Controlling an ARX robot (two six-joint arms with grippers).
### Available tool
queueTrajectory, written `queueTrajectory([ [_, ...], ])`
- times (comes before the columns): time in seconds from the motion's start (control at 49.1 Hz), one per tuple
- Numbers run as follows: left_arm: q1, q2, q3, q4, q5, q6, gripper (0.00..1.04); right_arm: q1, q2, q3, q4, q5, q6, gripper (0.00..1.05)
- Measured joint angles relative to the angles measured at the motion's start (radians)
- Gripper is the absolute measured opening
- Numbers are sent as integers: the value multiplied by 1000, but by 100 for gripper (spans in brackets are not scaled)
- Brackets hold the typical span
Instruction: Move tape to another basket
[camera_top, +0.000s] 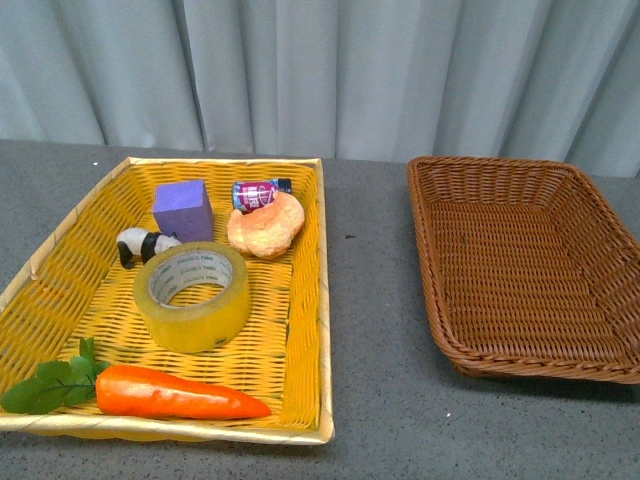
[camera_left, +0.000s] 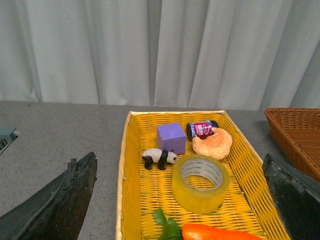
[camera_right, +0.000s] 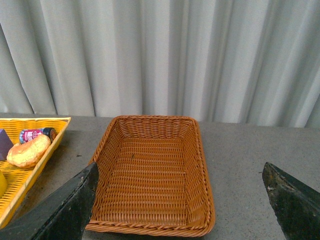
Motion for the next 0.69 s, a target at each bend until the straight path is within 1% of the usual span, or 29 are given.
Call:
queueTrajectory([
  [0.692, 0, 0, 0, 0, 0, 0, 98, 0, 0, 0, 0, 0, 0, 96],
])
